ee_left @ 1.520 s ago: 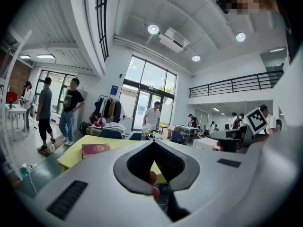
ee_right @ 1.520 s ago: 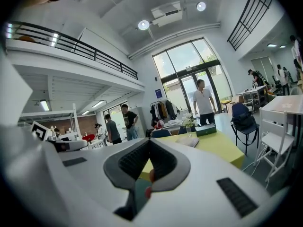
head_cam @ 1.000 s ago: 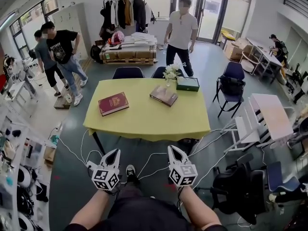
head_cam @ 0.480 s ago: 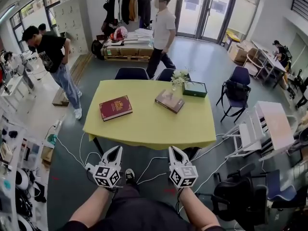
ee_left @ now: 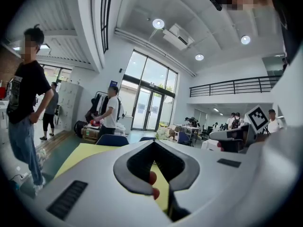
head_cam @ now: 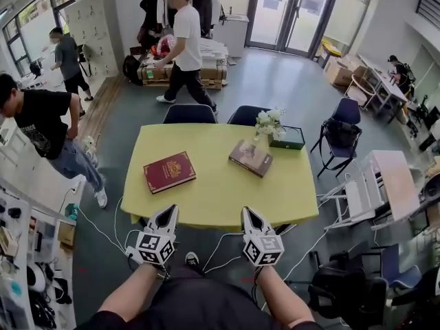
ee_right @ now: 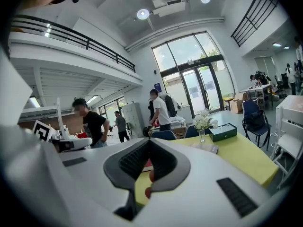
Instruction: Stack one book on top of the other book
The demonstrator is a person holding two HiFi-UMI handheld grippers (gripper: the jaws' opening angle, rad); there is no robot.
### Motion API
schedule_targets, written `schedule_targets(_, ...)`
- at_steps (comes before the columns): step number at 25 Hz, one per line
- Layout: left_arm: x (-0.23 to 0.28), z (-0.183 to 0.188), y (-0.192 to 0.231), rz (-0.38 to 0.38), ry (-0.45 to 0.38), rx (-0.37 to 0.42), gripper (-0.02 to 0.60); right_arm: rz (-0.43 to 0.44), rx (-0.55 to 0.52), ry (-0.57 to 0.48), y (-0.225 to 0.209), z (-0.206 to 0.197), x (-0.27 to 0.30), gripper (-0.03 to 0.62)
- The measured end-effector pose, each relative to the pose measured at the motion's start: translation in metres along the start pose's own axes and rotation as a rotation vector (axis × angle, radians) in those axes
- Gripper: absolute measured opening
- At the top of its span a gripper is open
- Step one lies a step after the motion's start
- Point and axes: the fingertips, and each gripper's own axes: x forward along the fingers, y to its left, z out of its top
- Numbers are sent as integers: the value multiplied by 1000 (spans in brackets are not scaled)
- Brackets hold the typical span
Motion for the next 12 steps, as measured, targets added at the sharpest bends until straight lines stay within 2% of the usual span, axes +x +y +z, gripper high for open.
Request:
schedule_targets(5, 36, 17, 44, -44, 9, -3, 8, -46, 9, 5, 6, 11, 51, 14)
schedule_targets(12, 80, 28, 74, -98, 15, -20, 8, -87, 25, 23, 9, 11, 93, 15)
